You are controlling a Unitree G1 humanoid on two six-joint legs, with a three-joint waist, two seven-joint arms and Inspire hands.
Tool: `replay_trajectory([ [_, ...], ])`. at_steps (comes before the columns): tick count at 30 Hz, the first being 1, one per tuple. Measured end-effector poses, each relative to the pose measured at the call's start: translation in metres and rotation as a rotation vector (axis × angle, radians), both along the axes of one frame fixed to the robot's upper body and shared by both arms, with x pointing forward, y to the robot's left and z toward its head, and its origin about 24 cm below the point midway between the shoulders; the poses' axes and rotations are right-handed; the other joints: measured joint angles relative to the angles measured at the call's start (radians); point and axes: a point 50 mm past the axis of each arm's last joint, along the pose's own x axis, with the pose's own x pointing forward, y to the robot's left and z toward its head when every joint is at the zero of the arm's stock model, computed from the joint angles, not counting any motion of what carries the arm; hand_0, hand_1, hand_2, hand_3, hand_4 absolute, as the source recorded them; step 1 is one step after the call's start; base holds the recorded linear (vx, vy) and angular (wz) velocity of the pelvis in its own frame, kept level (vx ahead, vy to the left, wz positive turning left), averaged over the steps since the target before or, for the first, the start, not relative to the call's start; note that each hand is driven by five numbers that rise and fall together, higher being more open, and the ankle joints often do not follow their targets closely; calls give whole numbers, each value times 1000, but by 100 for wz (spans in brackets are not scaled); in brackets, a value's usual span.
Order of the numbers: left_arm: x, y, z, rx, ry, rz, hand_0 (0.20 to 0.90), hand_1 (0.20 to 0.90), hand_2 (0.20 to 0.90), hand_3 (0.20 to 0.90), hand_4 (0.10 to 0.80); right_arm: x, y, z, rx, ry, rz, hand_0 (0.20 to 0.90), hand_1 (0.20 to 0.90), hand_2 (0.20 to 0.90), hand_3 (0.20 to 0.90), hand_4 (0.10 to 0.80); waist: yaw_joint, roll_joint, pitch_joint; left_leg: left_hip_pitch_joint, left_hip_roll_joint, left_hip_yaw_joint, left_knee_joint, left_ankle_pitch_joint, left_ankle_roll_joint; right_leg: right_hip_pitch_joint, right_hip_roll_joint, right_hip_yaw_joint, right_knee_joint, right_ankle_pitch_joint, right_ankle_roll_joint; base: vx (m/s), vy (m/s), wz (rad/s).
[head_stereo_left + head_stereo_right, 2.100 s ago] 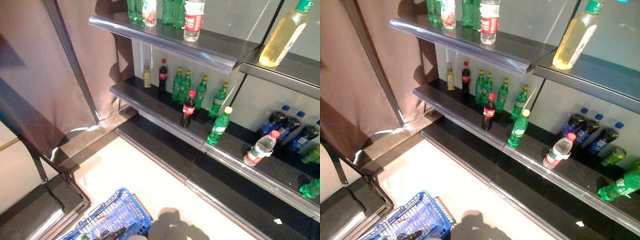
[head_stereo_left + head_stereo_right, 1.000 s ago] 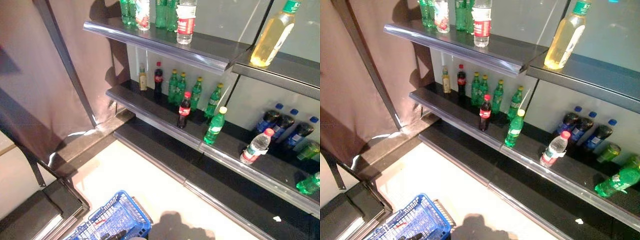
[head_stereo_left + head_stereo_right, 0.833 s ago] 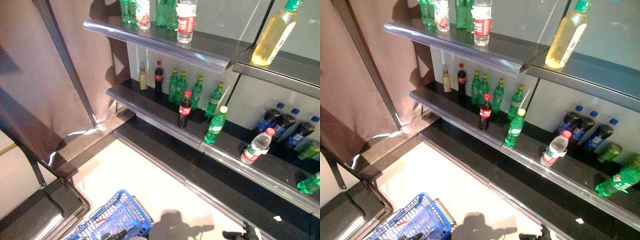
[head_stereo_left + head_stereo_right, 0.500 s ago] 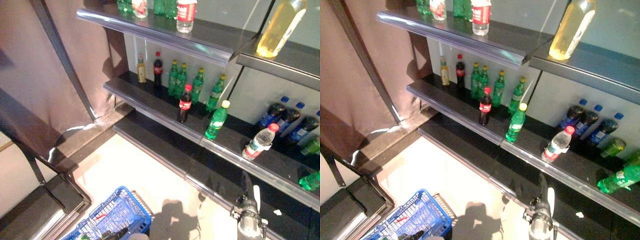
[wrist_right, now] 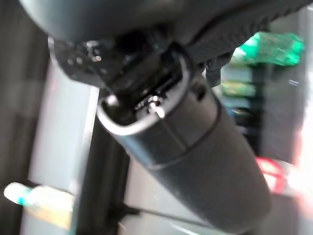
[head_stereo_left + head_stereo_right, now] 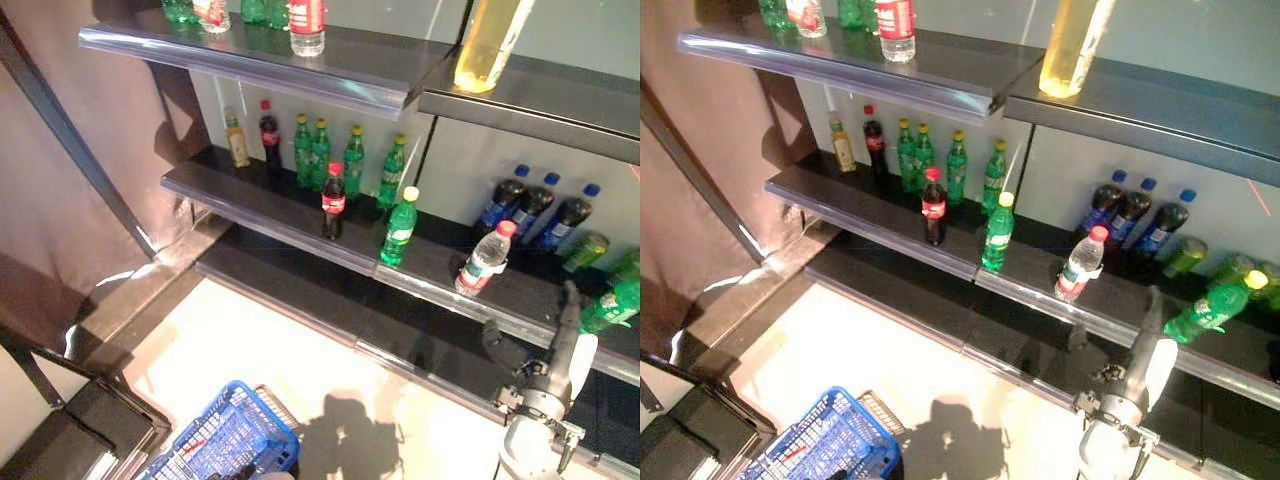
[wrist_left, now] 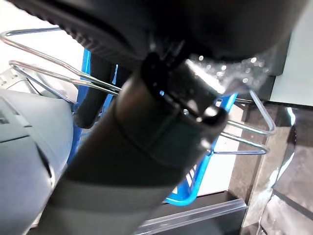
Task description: Pick up the drink and place into the basket.
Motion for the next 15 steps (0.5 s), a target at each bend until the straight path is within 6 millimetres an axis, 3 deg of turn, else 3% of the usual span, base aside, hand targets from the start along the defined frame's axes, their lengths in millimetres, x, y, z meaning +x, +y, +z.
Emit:
replay_trajectory([
  [8,0,-2,0,2,4,-15,300,300,300,200,100,9,4,26,8,-115,46,900,900,900,900,800,3,8,-3,2,2,9,2,-1,-1,-5,-1,6,3,0,0,49,-6,-4],
  [11,2,-2,0,4,2,-11,300,300,300,200,100,24,2,39,41,-163,85,900,900,900,900,800,17,11,6,2,11,28,7,-2,-3,-27,-6,3,25,1,2,-30,-4,-22],
  [15,18,-3,1,2,-43,-3,300,300,300,200,100,50,5,64,32,-261,138,900,900,900,900,800,32,27,41,-50,23,23,20,9,-5,-126,-7,-1,102,-3,-4,-236,22,-24],
])
